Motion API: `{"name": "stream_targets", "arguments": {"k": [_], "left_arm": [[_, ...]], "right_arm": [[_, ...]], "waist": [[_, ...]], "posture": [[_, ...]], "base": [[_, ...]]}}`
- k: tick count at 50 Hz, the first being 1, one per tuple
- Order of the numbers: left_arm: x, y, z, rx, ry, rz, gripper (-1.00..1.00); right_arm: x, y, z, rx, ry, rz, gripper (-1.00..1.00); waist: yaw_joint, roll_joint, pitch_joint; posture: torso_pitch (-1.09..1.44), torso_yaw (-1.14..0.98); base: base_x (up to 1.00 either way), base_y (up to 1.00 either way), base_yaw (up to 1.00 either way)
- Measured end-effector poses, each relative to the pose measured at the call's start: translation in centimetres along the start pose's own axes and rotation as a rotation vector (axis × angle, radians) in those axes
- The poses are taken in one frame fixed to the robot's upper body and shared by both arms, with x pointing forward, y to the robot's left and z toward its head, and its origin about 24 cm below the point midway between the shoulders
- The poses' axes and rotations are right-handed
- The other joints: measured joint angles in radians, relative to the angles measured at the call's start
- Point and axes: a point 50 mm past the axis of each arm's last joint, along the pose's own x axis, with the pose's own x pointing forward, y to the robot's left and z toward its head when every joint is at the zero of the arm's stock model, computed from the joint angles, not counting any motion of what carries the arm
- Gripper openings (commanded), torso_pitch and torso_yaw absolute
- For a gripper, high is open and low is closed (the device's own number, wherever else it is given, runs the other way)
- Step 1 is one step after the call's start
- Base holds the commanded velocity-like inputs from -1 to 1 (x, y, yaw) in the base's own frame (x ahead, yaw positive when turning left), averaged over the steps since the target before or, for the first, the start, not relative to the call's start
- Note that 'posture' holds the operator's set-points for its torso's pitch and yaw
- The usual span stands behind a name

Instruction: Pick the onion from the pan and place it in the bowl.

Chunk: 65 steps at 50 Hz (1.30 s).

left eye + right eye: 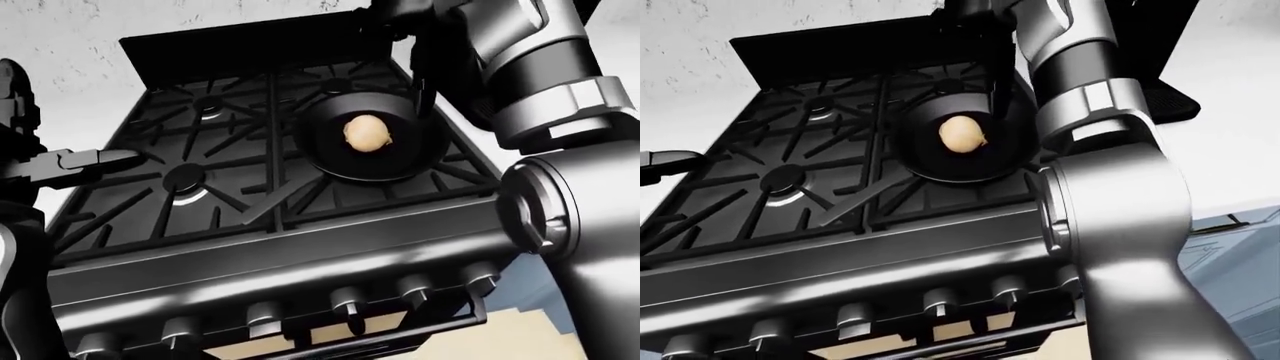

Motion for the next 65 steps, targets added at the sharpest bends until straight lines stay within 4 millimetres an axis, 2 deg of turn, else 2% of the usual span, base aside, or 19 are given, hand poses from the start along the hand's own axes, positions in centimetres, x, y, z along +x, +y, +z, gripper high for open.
{"name": "stream_targets", "arguments": {"k": [26,35,65], "left_arm": [[0.0,0.1,0.0,-0.004,0.001,0.004,1.0],[0.0,0.1,-0.1,-0.004,0.005,0.005,1.0],[0.0,0.2,-0.1,-0.005,0.003,0.009,1.0]], "right_arm": [[1.7,1.9,1.9,-0.122,-0.008,0.153,1.0],[2.6,3.2,1.7,-0.152,-0.001,0.208,1.0],[3.7,5.1,2.5,-0.189,-0.023,0.271,1.0]], "waist": [[-0.001,0.005,-0.002],[-0.002,0.004,-0.002],[-0.005,0.004,-0.004]], "posture": [[0.0,0.0],[0.0,0.0],[0.0,0.0]], "base": [[0.0,0.0,0.0],[0.0,0.0,0.0],[0.0,0.0,0.0]]}}
